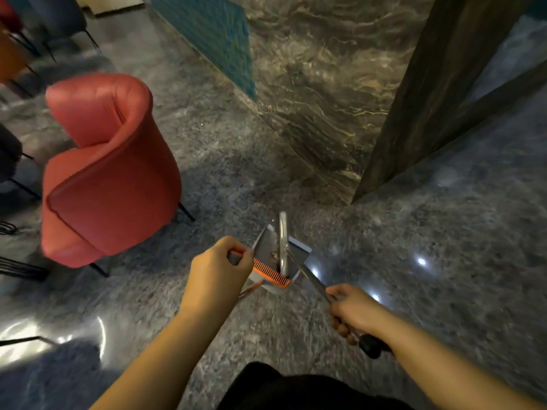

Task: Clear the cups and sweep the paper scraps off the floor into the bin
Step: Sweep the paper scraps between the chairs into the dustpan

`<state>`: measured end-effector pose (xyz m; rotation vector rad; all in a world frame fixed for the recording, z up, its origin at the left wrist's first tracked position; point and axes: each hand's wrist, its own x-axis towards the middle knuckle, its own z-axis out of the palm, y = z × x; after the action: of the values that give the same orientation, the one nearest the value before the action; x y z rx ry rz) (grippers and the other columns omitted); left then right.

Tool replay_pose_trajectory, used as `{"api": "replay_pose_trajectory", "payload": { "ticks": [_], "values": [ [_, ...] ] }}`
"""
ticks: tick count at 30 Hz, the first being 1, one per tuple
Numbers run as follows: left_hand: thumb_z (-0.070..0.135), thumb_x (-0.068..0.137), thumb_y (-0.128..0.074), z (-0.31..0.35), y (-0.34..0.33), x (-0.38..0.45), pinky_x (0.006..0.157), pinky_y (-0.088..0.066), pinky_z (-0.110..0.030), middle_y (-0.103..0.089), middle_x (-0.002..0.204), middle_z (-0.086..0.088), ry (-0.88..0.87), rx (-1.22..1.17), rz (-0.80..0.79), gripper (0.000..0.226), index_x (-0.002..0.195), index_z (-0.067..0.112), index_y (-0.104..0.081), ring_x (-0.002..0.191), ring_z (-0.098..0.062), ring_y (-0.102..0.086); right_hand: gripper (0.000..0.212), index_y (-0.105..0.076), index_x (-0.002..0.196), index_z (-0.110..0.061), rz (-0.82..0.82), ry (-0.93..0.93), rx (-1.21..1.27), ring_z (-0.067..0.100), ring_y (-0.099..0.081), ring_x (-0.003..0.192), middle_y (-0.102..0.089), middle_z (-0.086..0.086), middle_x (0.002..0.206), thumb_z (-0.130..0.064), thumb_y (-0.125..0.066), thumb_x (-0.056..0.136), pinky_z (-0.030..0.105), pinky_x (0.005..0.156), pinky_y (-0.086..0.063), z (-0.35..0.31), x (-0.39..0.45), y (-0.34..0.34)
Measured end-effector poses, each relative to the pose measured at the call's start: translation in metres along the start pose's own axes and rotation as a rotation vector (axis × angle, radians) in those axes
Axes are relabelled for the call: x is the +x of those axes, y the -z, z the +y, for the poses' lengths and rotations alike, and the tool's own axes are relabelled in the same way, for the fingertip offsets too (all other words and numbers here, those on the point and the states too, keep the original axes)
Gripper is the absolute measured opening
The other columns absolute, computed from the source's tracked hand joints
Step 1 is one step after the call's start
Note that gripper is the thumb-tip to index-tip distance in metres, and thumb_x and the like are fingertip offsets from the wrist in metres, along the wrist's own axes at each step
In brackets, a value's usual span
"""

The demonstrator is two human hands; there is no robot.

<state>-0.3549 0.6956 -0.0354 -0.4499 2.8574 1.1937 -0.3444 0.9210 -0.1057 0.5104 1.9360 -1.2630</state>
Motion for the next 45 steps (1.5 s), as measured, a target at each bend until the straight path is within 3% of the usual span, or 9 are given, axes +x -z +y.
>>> {"api": "replay_pose_trajectory", "payload": {
  "ticks": [5,10,21,25,29,34,36,39,45],
  "values": [
    [0.027,0.09,-0.067,0.005,0.007,0.101,0.045,-0.035,-0.014,-0.058,0.058,0.005,0.013,-0.033,0.05,0.02,0.071,0.025,-0.061,0.054,-0.001,-0.052,0.033,-0.044,0.12,-0.021,-0.028,-0.005,0.003,0.015,-0.046,0.039,-0.053,0.01,0.059,-0.003,-0.044,0.093,0.021,0.038,-0.034,-0.083,0.081,0.021],
    [0.022,0.09,-0.068,0.006,0.023,0.224,0.048,-0.039,-0.008,-0.064,0.067,0.003,0.009,-0.065,0.051,0.018,0.073,0.022,-0.063,0.065,0.004,-0.058,0.019,-0.049,0.088,-0.02,-0.048,0.016,-0.007,0.013,-0.041,0.036,-0.048,0.009,0.055,-0.004,-0.044,0.095,0.019,0.04,-0.03,-0.181,0.166,0.026],
    [0.028,0.085,-0.071,0.025,0.052,0.462,0.05,-0.041,-0.017,-0.064,0.058,0.008,0.029,-0.037,0.13,0.017,0.07,0.026,-0.064,0.058,-0.004,-0.058,0.028,-0.046,0.117,-0.017,-0.039,0.038,-0.046,0.011,-0.043,0.033,-0.051,0.008,0.057,-0.003,-0.05,0.093,0.017,0.033,-0.031,-0.377,0.311,0.049],
    [0.029,0.084,-0.071,0.033,0.05,0.555,0.06,-0.044,-0.028,-0.064,0.06,0.01,0.075,-0.036,0.196,0.015,0.071,0.023,-0.065,0.062,-0.012,-0.062,0.018,-0.05,0.094,-0.018,-0.079,0.054,-0.078,0.013,-0.042,0.036,-0.048,0.009,0.056,-0.001,-0.047,0.094,0.016,0.032,-0.03,-0.454,0.371,0.07],
    [0.03,0.084,-0.07,0.047,0.045,0.652,0.053,-0.039,-0.015,-0.063,0.059,0.011,0.132,-0.047,0.245,0.017,0.069,0.025,-0.064,0.061,-0.004,-0.059,0.021,-0.048,0.084,-0.019,-0.108,0.058,-0.099,0.016,-0.039,0.037,-0.045,0.011,0.053,0.0,-0.046,0.094,0.016,0.035,-0.029,-0.526,0.448,0.098],
    [0.03,0.084,-0.069,0.066,0.049,0.759,0.06,-0.047,-0.03,-0.064,0.061,0.006,0.209,-0.083,0.285,0.016,0.07,0.024,-0.064,0.062,-0.011,-0.06,0.022,-0.051,0.108,-0.019,-0.121,0.081,-0.174,0.014,-0.043,0.035,-0.05,0.009,0.056,-0.003,-0.049,0.092,0.017,0.033,-0.031,-0.616,0.536,0.125],
    [0.029,0.084,-0.07,0.07,0.056,0.795,0.064,-0.05,-0.035,-0.065,0.063,0.006,0.23,-0.115,0.33,0.015,0.071,0.024,-0.065,0.064,-0.012,-0.061,0.02,-0.053,0.105,-0.018,-0.15,0.096,-0.199,0.013,-0.042,0.033,-0.048,0.008,0.053,-0.003,-0.048,0.092,0.017,0.033,-0.032,-0.655,0.562,0.133],
    [0.033,0.083,-0.07,0.07,0.069,0.842,0.068,-0.049,-0.029,-0.067,0.068,0.011,0.252,-0.146,0.372,0.014,0.071,0.025,-0.066,0.07,-0.008,-0.062,0.018,-0.055,0.089,-0.016,-0.191,0.144,-0.263,0.011,-0.04,0.031,-0.045,0.009,0.053,-0.001,-0.046,0.093,0.017,0.033,-0.031,-0.714,0.594,0.135],
    [0.031,0.083,-0.071,0.047,0.105,0.951,0.061,-0.046,-0.023,-0.065,0.063,0.007,0.298,-0.14,0.387,0.015,0.069,0.028,-0.065,0.065,-0.009,-0.062,0.018,-0.059,0.106,-0.005,-0.244,0.19,-0.369,0.009,-0.04,0.031,-0.045,0.008,0.054,-0.003,-0.048,0.093,0.016,0.032,-0.03,-0.822,0.671,0.116]
  ]
}}
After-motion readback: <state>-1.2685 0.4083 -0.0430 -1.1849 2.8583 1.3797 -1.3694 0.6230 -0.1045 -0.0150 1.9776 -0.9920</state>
